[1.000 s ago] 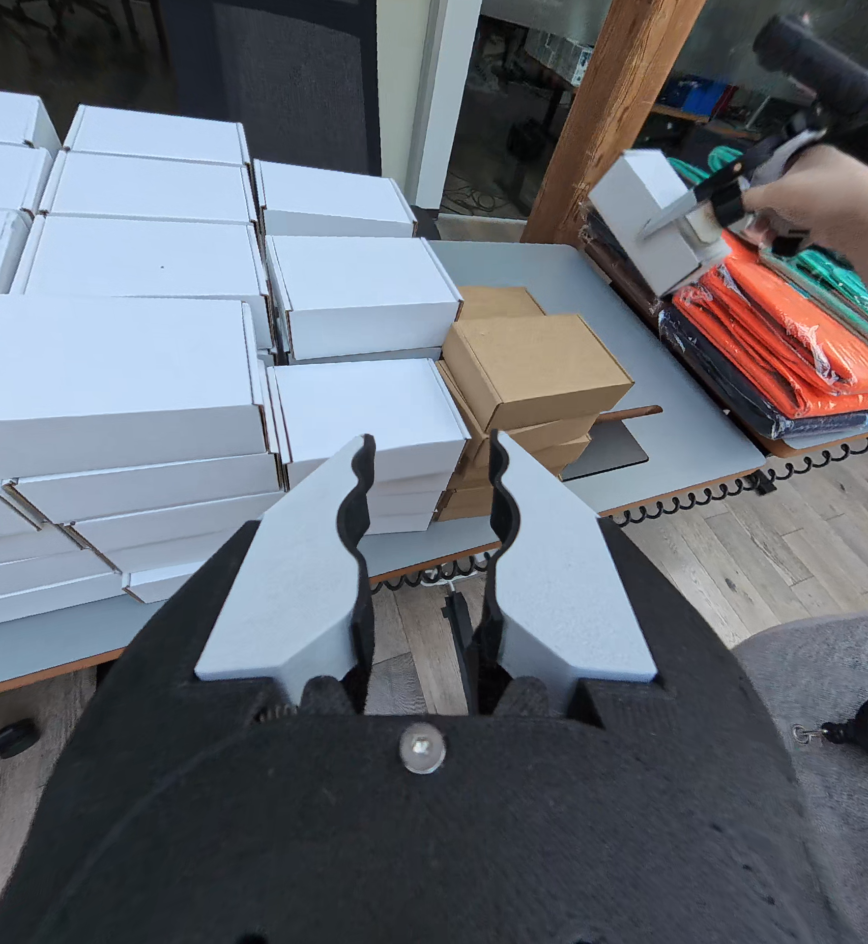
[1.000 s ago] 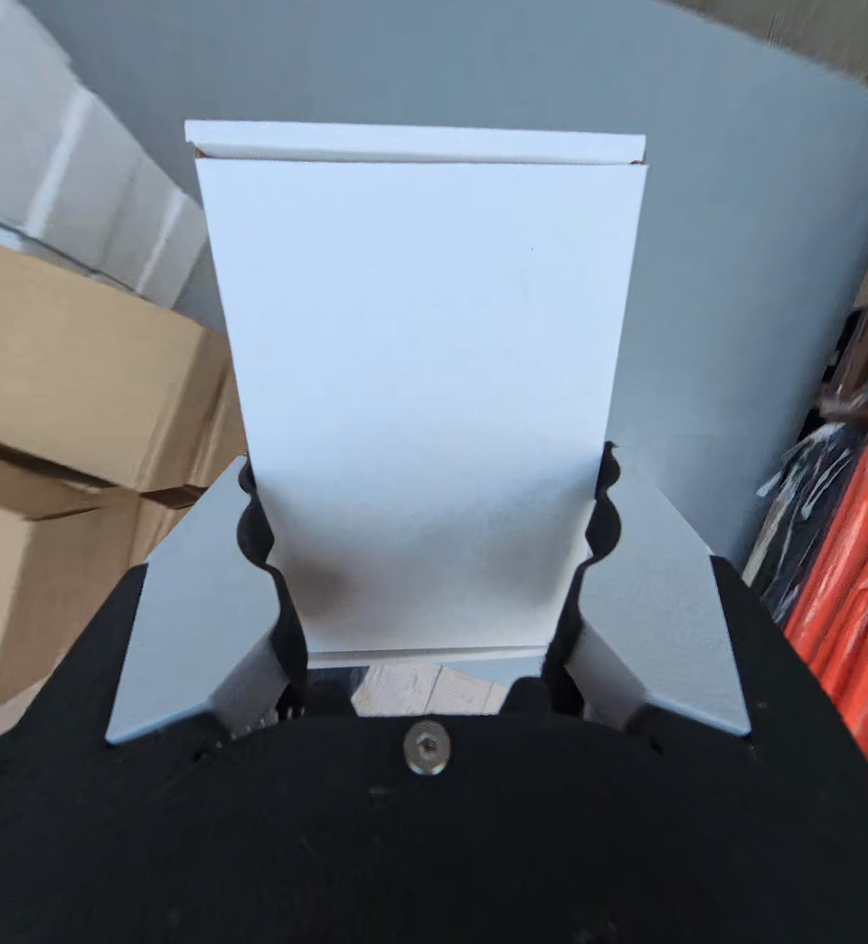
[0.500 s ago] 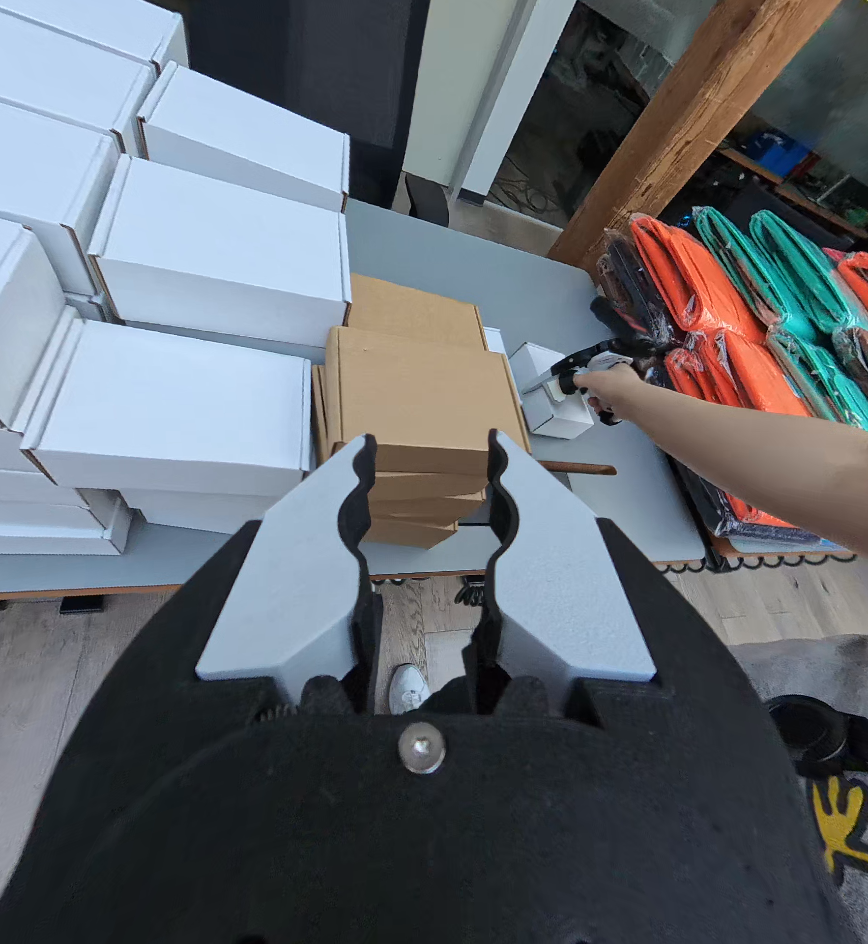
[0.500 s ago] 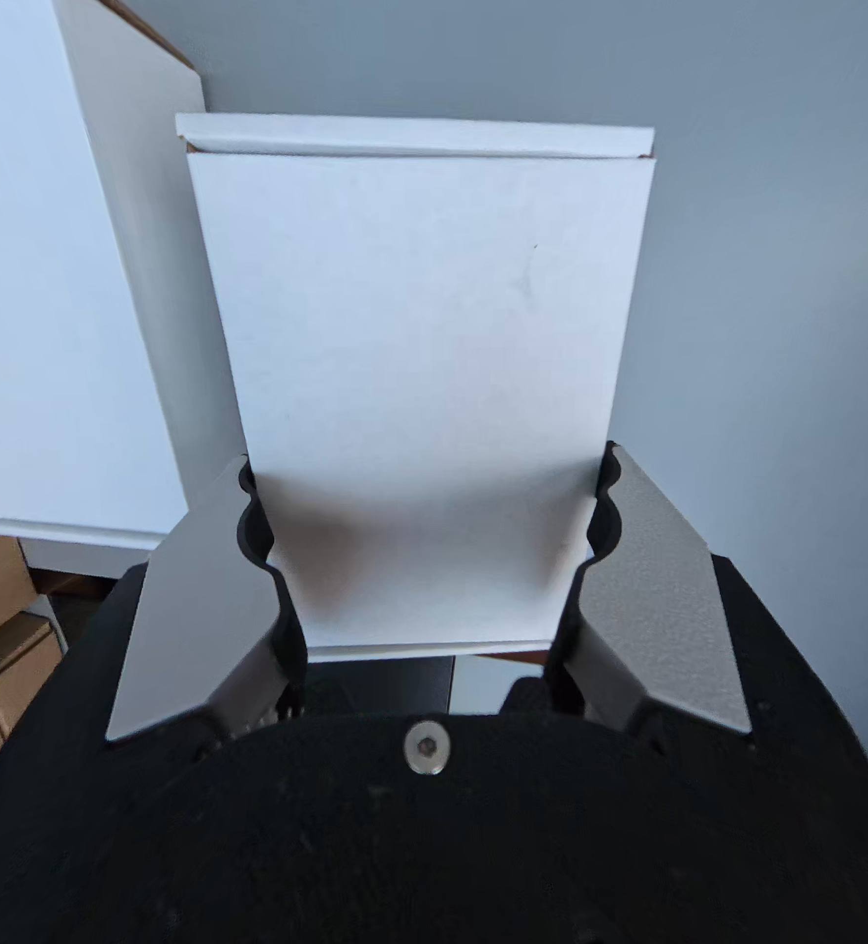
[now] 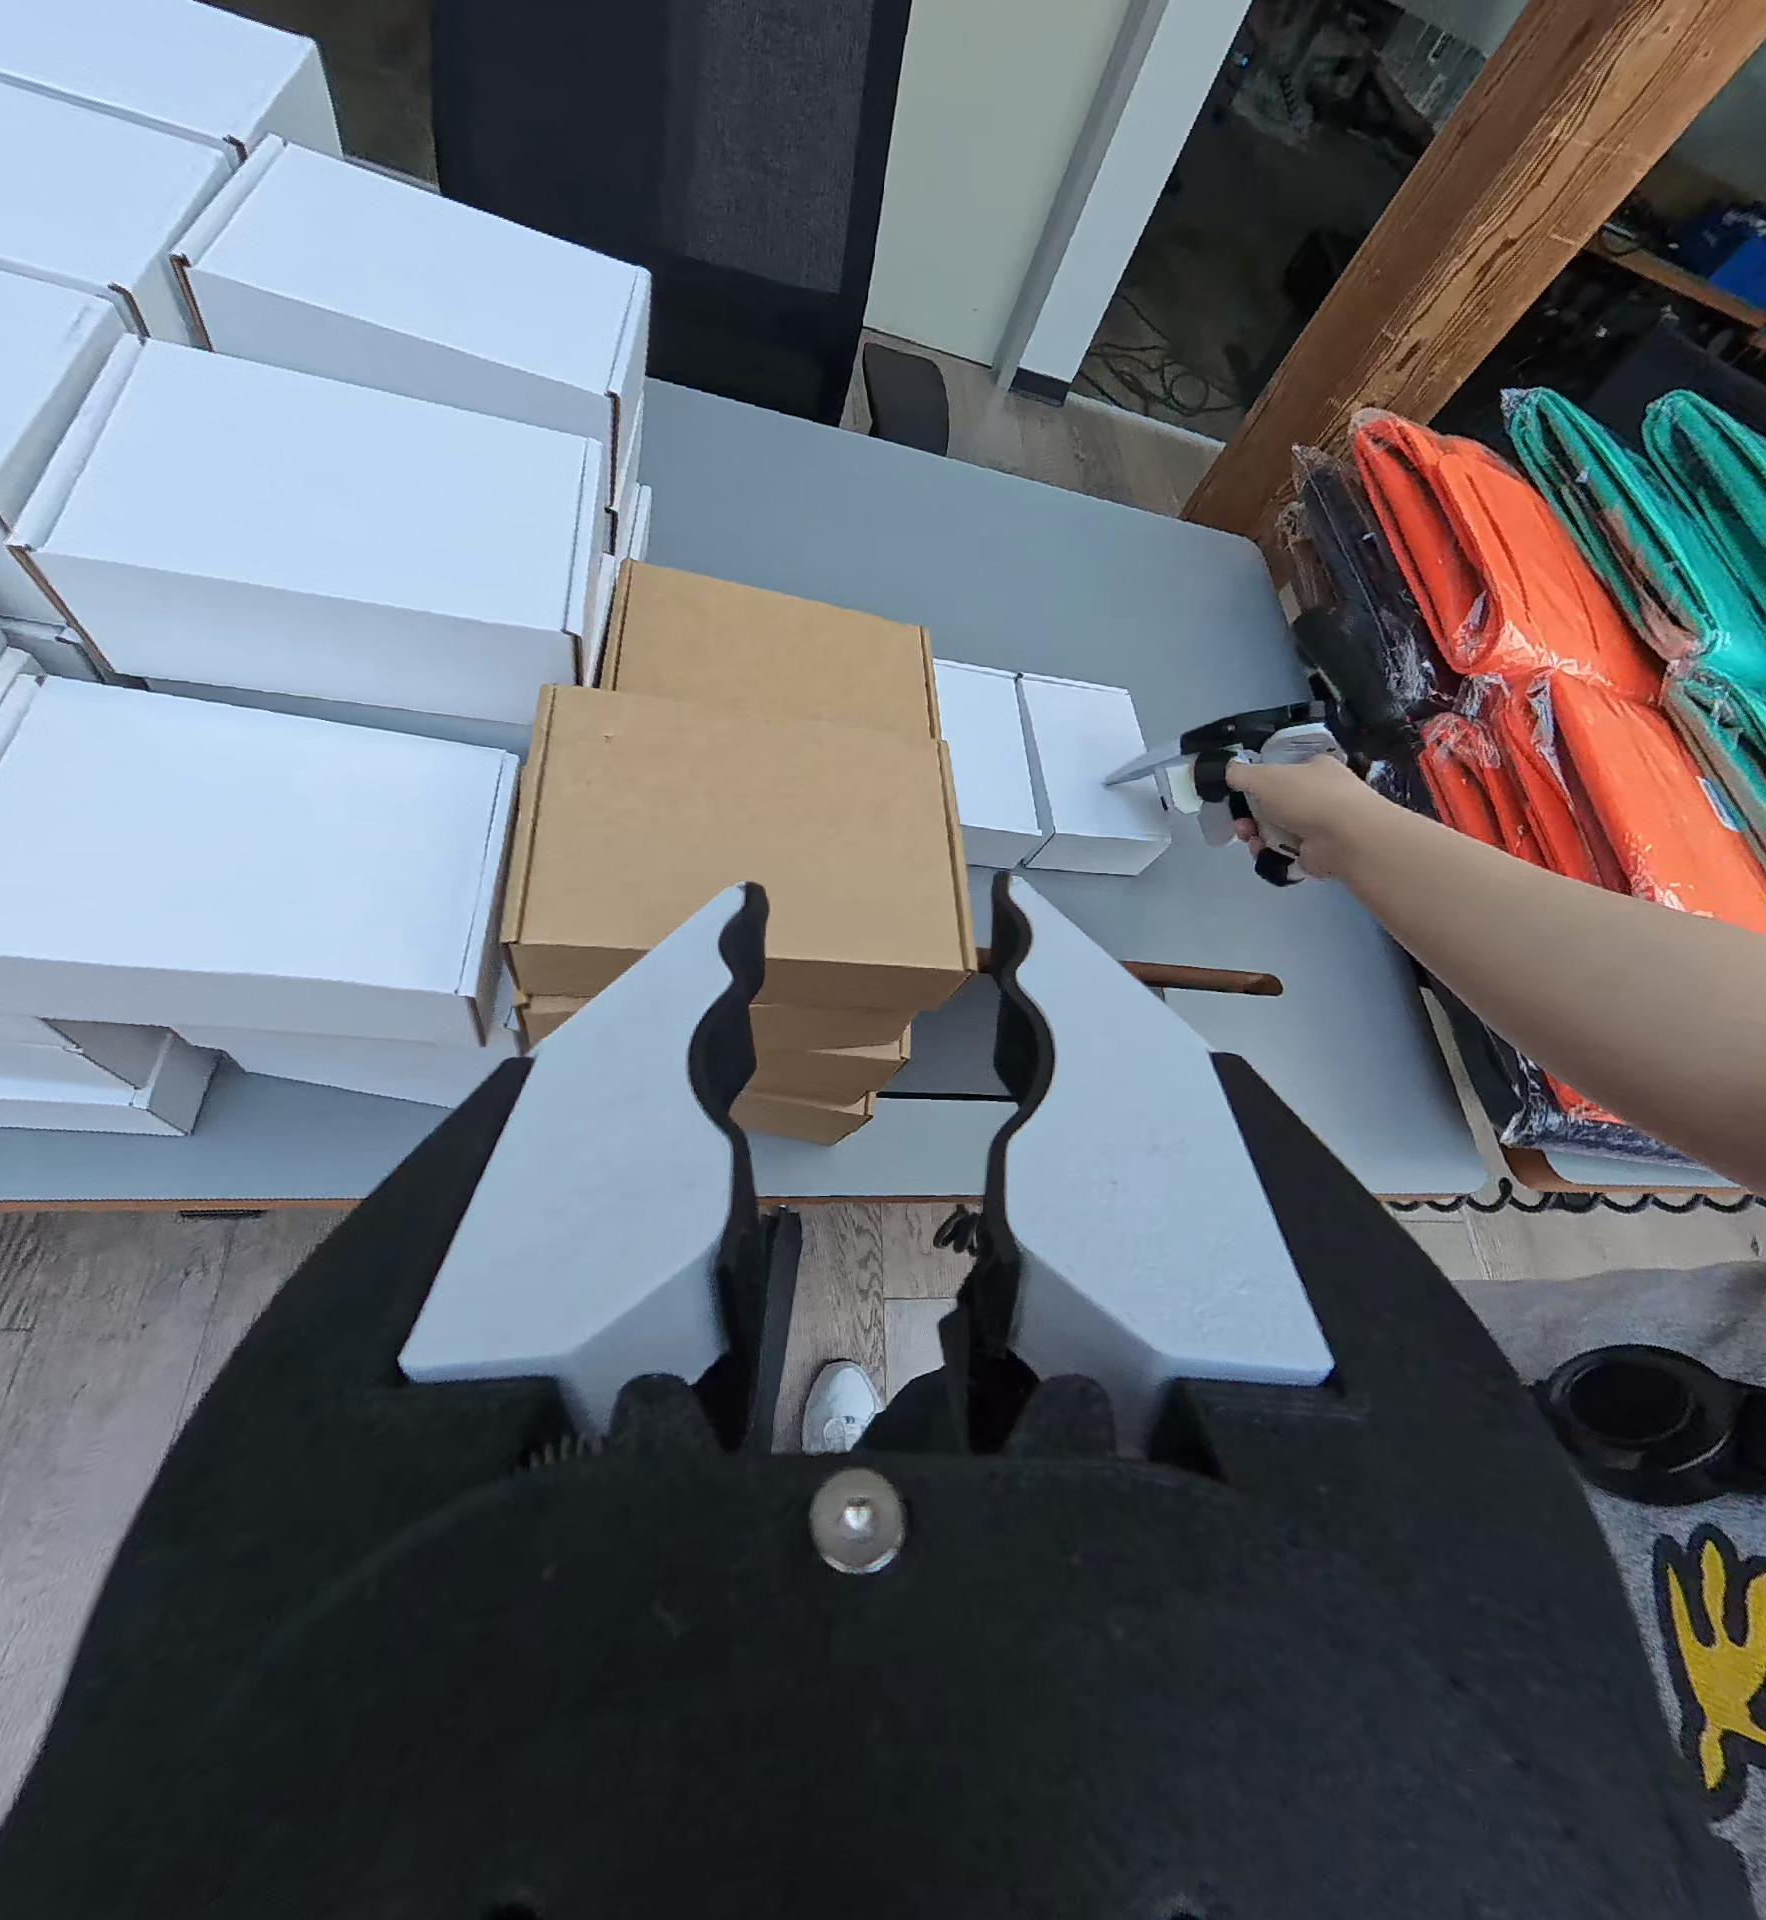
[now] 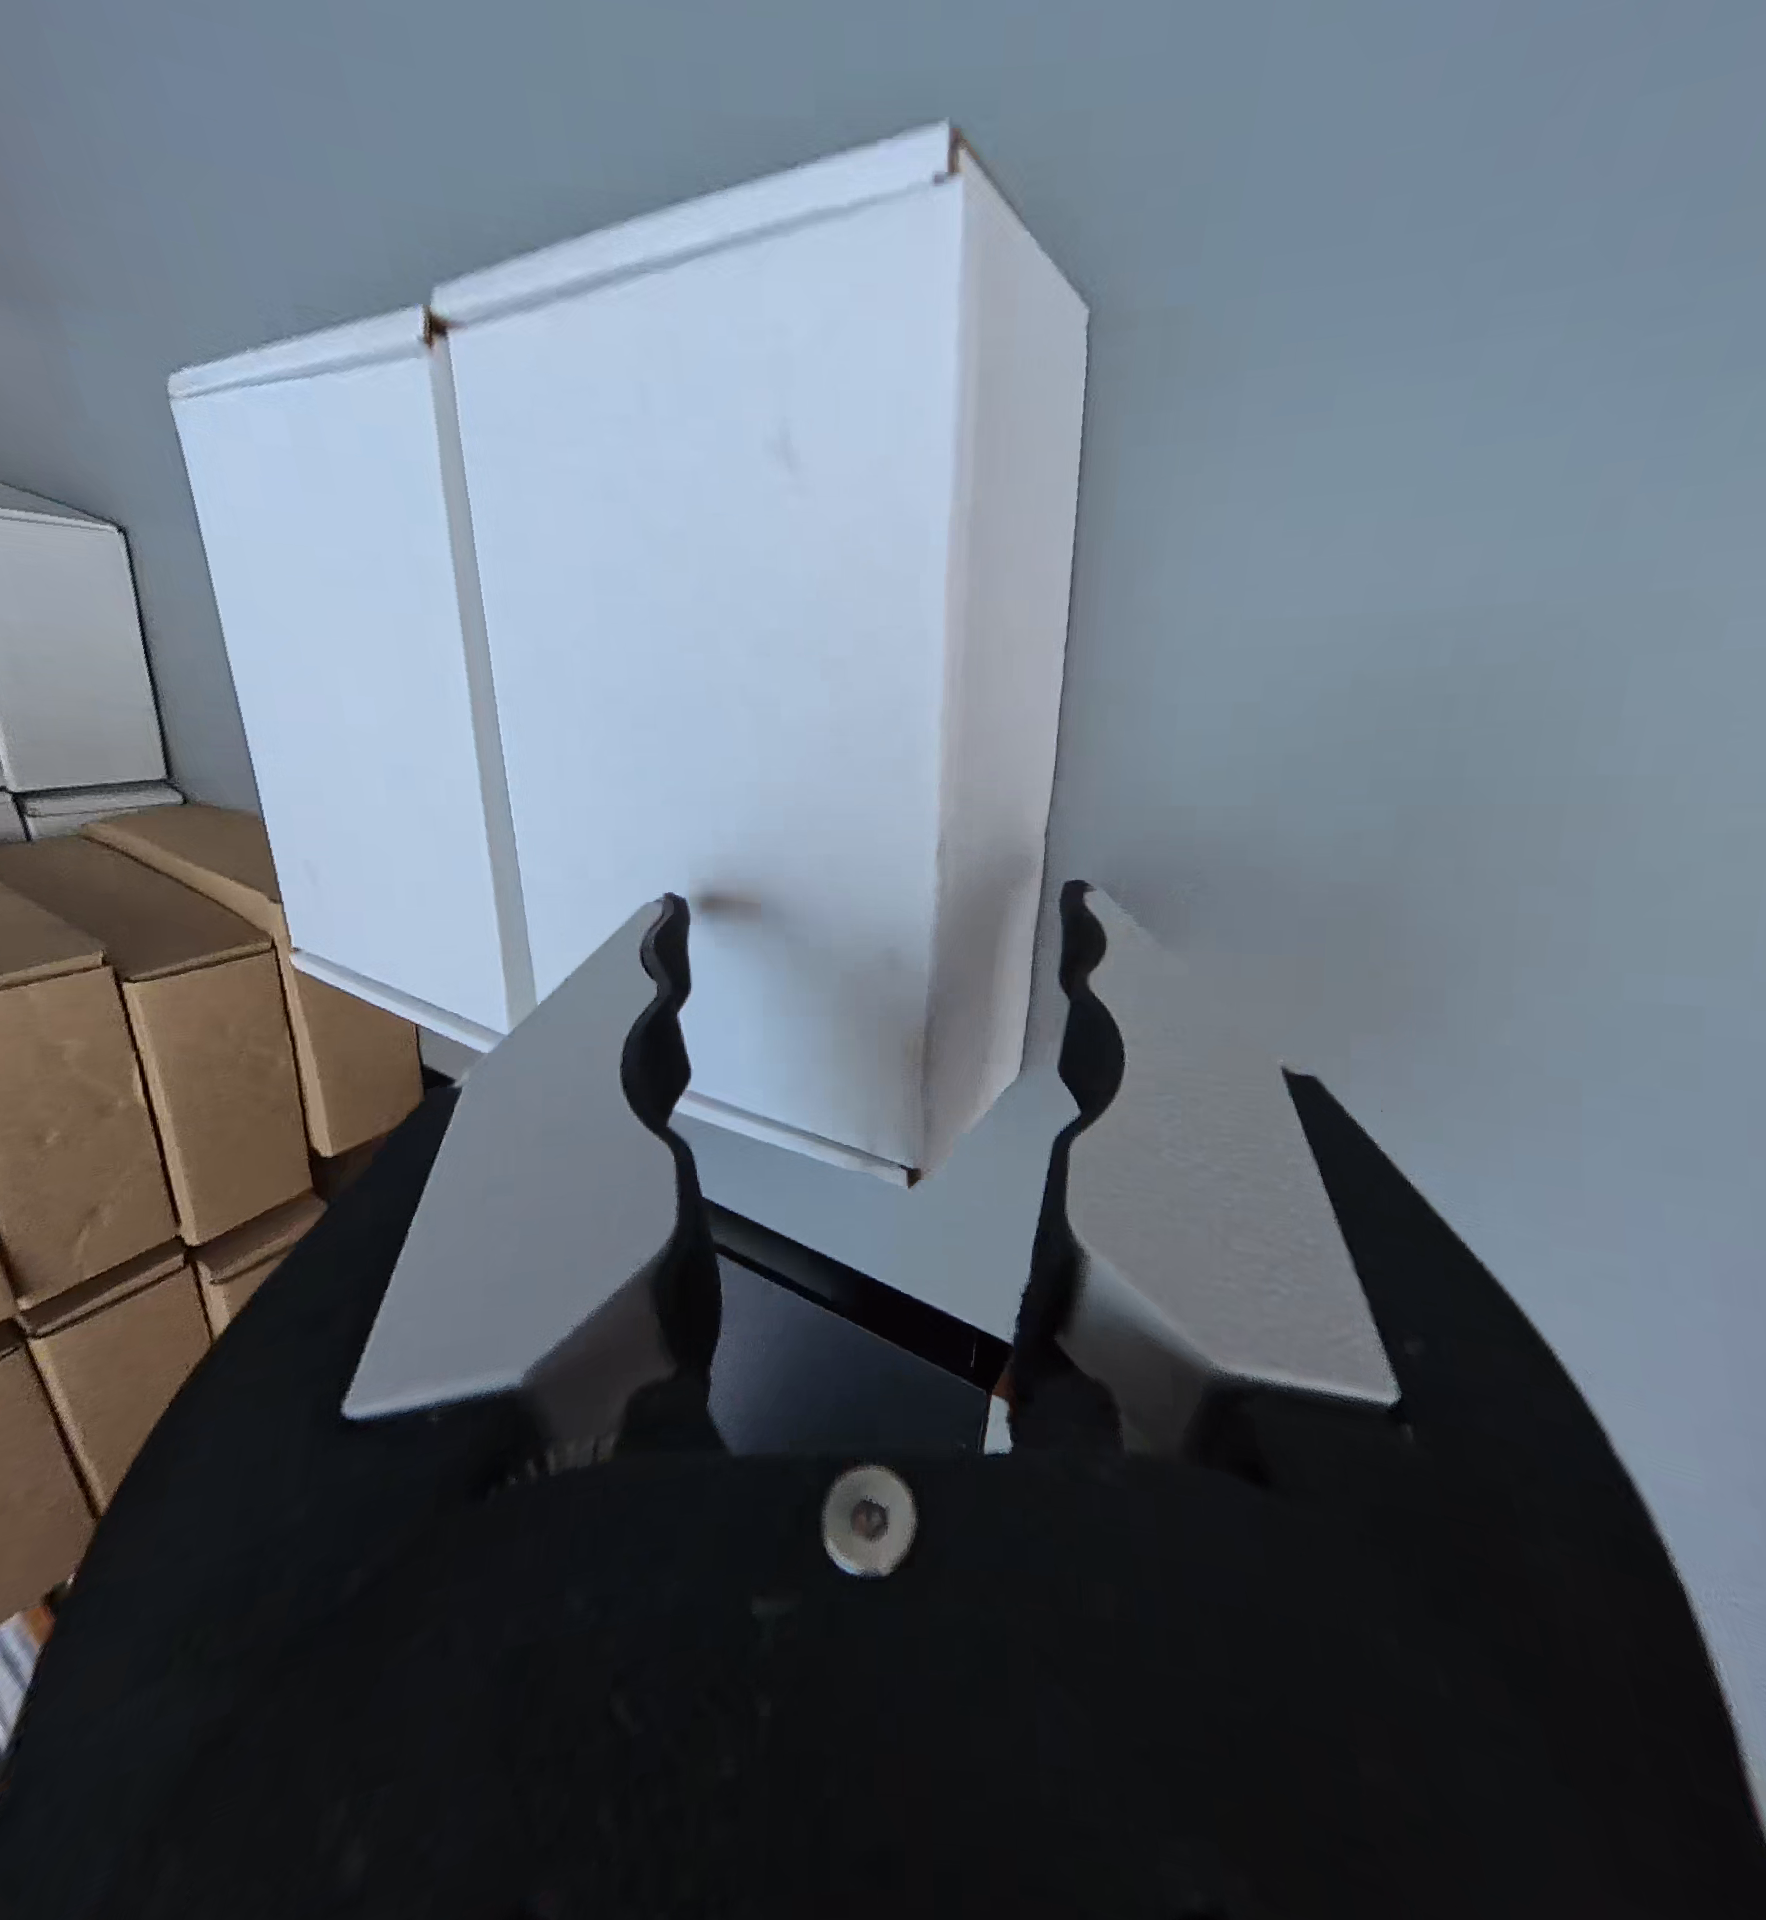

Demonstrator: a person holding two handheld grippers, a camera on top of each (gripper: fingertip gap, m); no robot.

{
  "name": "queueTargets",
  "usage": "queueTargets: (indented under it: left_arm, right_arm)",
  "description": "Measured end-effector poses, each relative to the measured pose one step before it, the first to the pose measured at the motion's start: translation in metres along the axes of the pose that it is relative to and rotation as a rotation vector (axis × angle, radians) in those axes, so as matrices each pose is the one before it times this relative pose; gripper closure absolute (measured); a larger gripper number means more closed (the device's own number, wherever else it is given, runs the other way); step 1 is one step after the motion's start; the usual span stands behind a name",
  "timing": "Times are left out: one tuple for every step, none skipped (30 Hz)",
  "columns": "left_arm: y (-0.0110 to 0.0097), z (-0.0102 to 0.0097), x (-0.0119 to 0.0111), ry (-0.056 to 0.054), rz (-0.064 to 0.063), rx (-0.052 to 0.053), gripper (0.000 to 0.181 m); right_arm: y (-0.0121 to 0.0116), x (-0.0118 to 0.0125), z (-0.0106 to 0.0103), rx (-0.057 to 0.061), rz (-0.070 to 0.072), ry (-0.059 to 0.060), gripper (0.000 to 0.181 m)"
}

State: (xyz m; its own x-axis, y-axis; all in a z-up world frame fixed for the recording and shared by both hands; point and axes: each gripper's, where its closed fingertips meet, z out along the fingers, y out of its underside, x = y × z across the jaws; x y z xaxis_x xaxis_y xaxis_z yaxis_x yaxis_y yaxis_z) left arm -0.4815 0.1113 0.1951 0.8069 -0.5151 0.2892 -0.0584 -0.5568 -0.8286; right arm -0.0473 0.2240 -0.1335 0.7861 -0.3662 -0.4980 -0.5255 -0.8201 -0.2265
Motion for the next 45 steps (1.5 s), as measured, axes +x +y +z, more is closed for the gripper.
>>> queueTargets:
  left_arm:
    - [0.00133,0.00349,0.00343,0.0055,-0.0025,-0.0044,0.139]
    - [0.00109,0.00338,0.00356,0.006,-0.0004,-0.0042,0.139]
    - [0.00093,0.00329,0.00342,0.0059,0.0016,-0.0043,0.139]
    - [0.00064,0.00319,0.00322,0.0058,0.0036,-0.0059,0.139]
    - [0.00012,0.00302,0.00248,0.004,0.0062,-0.0058,0.139]
    - [-0.00075,0.0027,0.00122,0.0002,0.0084,-0.0036,0.139]
    - [-0.00214,0.00199,-0.00007,-0.0029,0.0083,0.0004,0.139]
    - [-0.00371,0.00108,-0.00203,-0.0073,0.0076,0.0059,0.139]
    - [-0.00507,-0.00011,-0.00497,-0.0152,0.0131,0.0073,0.139]
    - [-0.00602,-0.00134,-0.00955,-0.0296,0.0242,0.0053,0.138]
    - [-0.00661,-0.00285,-0.01616,-0.0534,0.036,0.0065,0.137]
    - [-0.00717,-0.00369,-0.02275,-0.0729,0.0385,0.0132,0.132]
    - [-0.00675,-0.00293,-0.02598,-0.0673,0.0372,0.0197,0.128]
    - [-0.00479,-0.00037,-0.02768,-0.053,0.0292,0.0162,0.123]
    - [-0.00072,0.00372,-0.02844,-0.038,0.0249,-0.0045,0.118]
    - [0.00357,0.00784,-0.02735,-0.0207,0.0267,-0.03,0.104]
    - [0.00519,0.01106,-0.0254,-0.0099,0.0307,-0.0405,0.093]
    - [0.00556,0.01305,-0.02436,-0.0094,0.0344,-0.0449,0.082]
    - [0.00453,0.01408,-0.02459,-0.0227,0.031,-0.0436,0.071]
    - [0.00324,0.01462,-0.02008,-0.0103,0.0235,-0.0411,0.064]
    - [0.00364,0.01503,-0.01486,0.0044,0.0153,-0.05,0.057]
    - [0.00246,0.01523,-0.01028,0.0156,-0.0039,-0.0495,0.046]
    - [0.00062,0.01502,-0.00609,0.0285,-0.0148,-0.0406,0.036]
    - [0.00044,0.01406,-0.00512,0.0262,-0.011,-0.0383,0.028]
    - [0.00104,0.01262,-0.00568,0.0158,-0.001,-0.0374,0.024]
    - [0.00255,0.01107,-0.00504,0.0134,0.0081,-0.0388,0.023]
    - [0.00467,0.01029,-0.00612,0.0014,0.0083,-0.0468,0.023]
    - [0.00634,0.0098,-0.00566,0.0,0.0061,-0.053,0.023]
    - [0.00663,0.00888,-0.00371,0.0108,0.0053,-0.0495,0.022]
    - [0.0029,0.00618,0.00195,0.0491,-0.0111,-0.024,0.022]
    - [0.00029,0.00371,0.00039,0.0384,-0.0099,-0.0077,0.022]
    - [-0.00298,0.0004,-0.00107,0.0183,0.0055,0.0129,0.023]
    - [-0.00081,0.00025,-0.00013,0.0113,0.0131,-0.0088,0.022]
    - [0.00082,0.00029,0.00002,0.0046,0.0195,-0.0215,0.022]
    - [0.00077,0.00015,0.00028,0.002,0.0123,-0.0202,0.023]
    - [0.00056,0.00033,0.00051,0.001,0.012,-0.0164,0.022]
    - [0.00109,0.00007,0.0006,0.001,0.0196,-0.0155,0.023]
    - [0.00139,-0.00019,0.00067,0.0013,0.0176,-0.0113,0.023]
    - [0.00137,-0.00032,0.00059,0.0026,0.0117,-0.0044,0.023]
    - [0.001,-0.00051,0.00041,0.0034,0.0079,0.0034,0.023]
    - [0.00112,-0.0006,0.00063,0.0056,0.0102,0.0071,0.023]
    - [0.00084,-0.00086,0.00047,0.0073,0.0095,0.0096,0.023]
    - [0.00014,-0.00136,-0.00004,0.0101,0.0069,0.0134,0.024]
    - [-0.00133,-0.00299,0.00046,0.0223,0.0105,0.0185,0.028]
    - [-0.00209,-0.00588,0.0019,0.0385,0.0302,0.0237,0.03]
  right_arm:
    - [0.00579,0.00101,0.00317,-0.0306,-0.0011,-0.0169,0.107]
    - [0.00131,-0.00194,0.00147,-0.001,0.0096,-0.0328,0.109]
    - [0.0011,-0.00065,0.00059,-0.0005,0.0154,-0.0213,0.11]
    - [0.00088,-0.00139,0.00012,0.0018,0.0024,-0.0223,0.111]
    - [0.00079,-0.00206,-0.00012,0.0011,-0.0085,-0.0222,0.111]
    - [0.00016,-0.00103,-0.00132,0.0043,-0.0172,-0.0101,0.11]
    - [-0.00174,-0.00092,-0.00336,0.0138,-0.0257,-0.0013,0.109]
    - [-0.00318,-0.00086,-0.00558,0.0252,-0.0309,0.011,0.109]
    - [-0.00443,-0.00176,-0.00749,0.031,-0.0402,0.0167,0.11]
    - [-0.00594,-0.0037,-0.00904,0.0382,-0.0511,0.0167,0.109]
    - [-0.00747,-0.0039,-0.01064,0.0466,-0.0608,0.0261,0.109]
    - [-0.00897,-0.00585,-0.01157,0.0508,-0.0693,0.0226,0.109]
    - [-0.0099,-0.00816,-0.01164,0.0513,-0.0712,0.0123,0.108]
    - [-0.00959,-0.00895,-0.01075,0.0422,-0.0649,0.008,0.106]
    - [-0.00855,-0.00981,-0.00896,0.0288,-0.0545,-0.0015,0.104]
    - [-0.00724,-0.01157,-0.00693,0.0166,-0.044,-0.0184,0.104]
    - [-0.00555,-0.01133,-0.00486,0.0057,-0.0338,-0.0222,0.103]
    - [-0.00441,-0.0104,-0.00308,-0.0003,-0.0246,-0.0202,0.102]
    - [-0.00431,-0.01051,-0.00209,0.002,-0.0165,-0.023,0.102]
    - [-0.00419,-0.00925,-0.00128,0.0037,-0.008,-0.0158,0.101]
    - [-0.00357,-0.00875,-0.00083,0.0035,-0.004,-0.0108,0.101]
    - [-0.00254,-0.00888,-0.00052,0.0016,-0.0008,-0.01,0.101]
    - [-0.00144,-0.00828,-0.00042,-0.0019,0.0017,-0.0017,0.101]
    - [-0.00082,-0.00861,-0.00088,-0.0024,0.0016,0.0011,0.1]
    - [-0.00096,-0.01106,-0.00139,-0.0002,0.0024,-0.0062,0.099]
    - [-0.00191,-0.01404,-0.00203,0.0049,0.0043,-0.0129,0.098]
    - [-0.00422,-0.01816,-0.00238,0.0189,-0.0002,-0.0227,0.098]
    - [-0.0049,-0.01976,-0.00186,0.022,-0.0113,-0.0185,0.099]
    - [-0.00445,-0.02084,-0.00107,0.013,-0.0173,-0.0098,0.099]
    - [-0.00505,-0.02262,0.00016,0.0138,-0.0238,-0.0092,0.099]
    - [-0.00547,-0.02435,0.00198,0.0147,-0.0268,-0.0135,0.099]
    - [-0.00537,-0.02485,0.00399,0.0105,-0.0241,-0.0156,0.099]
    - [-0.00535,-0.02586,0.0059,0.0057,-0.0167,-0.0239,0.099]
    - [-0.00548,-0.0272,0.0078,0.0035,-0.0097,-0.0344,0.099]
    - [-0.00596,-0.0283,0.00967,0.0042,-0.0095,-0.0427,0.099]
    - [-0.00632,-0.02887,0.01175,0.0074,-0.0161,-0.0481,0.099]
    - [-0.00493,-0.02863,0.01355,-0.0007,-0.0273,-0.0525,0.099]
    - [-0.00279,-0.02541,0.01495,-0.0184,-0.0318,-0.0432,0.099]
    - [-0.00217,-0.02218,0.01591,-0.026,-0.0327,-0.0373,0.099]
    - [-0.00292,-0.0198,0.01631,-0.0236,-0.0317,-0.0377,0.099]
    - [-0.0042,-0.01692,0.01598,-0.0163,-0.0279,-0.0354,0.099]
    - [-0.00458,-0.01439,0.01584,-0.0158,-0.0294,-0.0356,0.099]
    - [-0.00421,-0.01167,0.01544,-0.0221,-0.0284,-0.0357,0.099]
    - [-0.00337,-0.00836,0.01511,-0.027,-0.0244,-0.0322,0.098]
    - [-0.0019,-0.00619,0.01386,-0.0362,-0.0126,-0.0325,0.095]
